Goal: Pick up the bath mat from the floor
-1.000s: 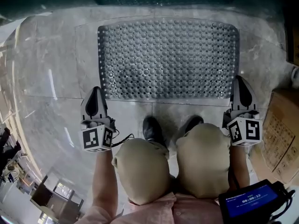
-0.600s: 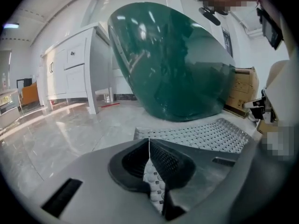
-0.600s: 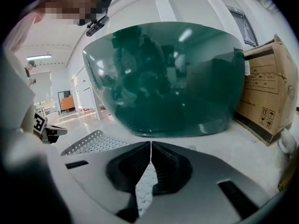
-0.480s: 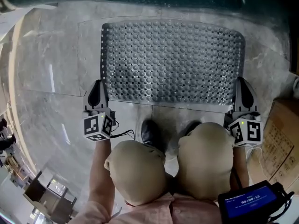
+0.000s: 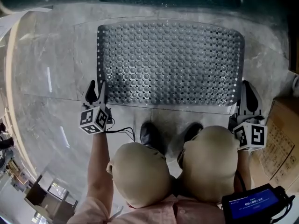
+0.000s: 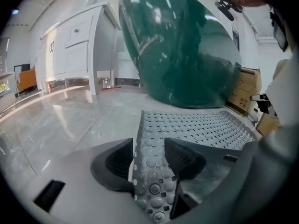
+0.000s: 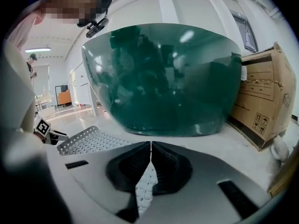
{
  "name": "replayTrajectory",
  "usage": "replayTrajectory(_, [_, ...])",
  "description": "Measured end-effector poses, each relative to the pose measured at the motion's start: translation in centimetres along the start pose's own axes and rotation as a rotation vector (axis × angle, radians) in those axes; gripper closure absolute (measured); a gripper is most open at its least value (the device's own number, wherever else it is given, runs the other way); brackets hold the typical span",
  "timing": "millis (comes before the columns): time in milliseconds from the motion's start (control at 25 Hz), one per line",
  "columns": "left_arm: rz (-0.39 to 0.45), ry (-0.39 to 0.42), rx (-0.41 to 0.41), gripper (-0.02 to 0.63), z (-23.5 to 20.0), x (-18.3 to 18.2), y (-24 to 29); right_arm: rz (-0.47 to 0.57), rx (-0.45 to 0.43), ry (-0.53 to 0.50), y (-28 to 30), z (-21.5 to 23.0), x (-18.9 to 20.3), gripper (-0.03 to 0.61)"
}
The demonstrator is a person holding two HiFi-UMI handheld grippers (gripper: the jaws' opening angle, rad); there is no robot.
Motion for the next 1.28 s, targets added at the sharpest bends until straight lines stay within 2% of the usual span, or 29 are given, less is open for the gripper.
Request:
replayTrajectory(200, [-0.029,-0.027,0.012,0.408,-1.2,1.1,1.3,-0.006,0.012,-0.01,-0.1,0.1,0.0,0.56])
replayTrajectory(400, [-0.091,-0.039,0.023,0.41,-2.1,2.5,3.0,-0.018,0.017,-0.013,-0.1,0.1,0.0,0.56])
replayTrajectory(680, [-0.15,-0.093,0.031,0.454,-2.8,4.3,4.8,-0.018,0.024,-0.006,-0.2,0.3,0.4,0.56])
replayTrajectory(960, [-0.152,-0.081,0.061,0.559,-1.6,4.1,5.3,-0.001,0.07,-0.01,-0.8,1.6,1.4,0.56])
replayTrajectory(1120, [-0.156,-0.061,0.047,0.572,-2.4,3.8,3.8,0.009,0.058,0.028,0.6,2.6,3.2,0.559])
replayTrajectory(1280, [-0.14,-0.037,0.051,0.574,-1.0,3.6,3.7,-0.003,0.062,0.085,0.9,4.5,4.6,0.558])
Point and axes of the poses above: the fingertips, and each gripper's own axes: y forward along the fingers, z to its right, x out of its underside, the point moved 1 cm from there along -y, backward along the fingers, and after that the axes turned 13 degrees about -z, right-handed, at the moved point
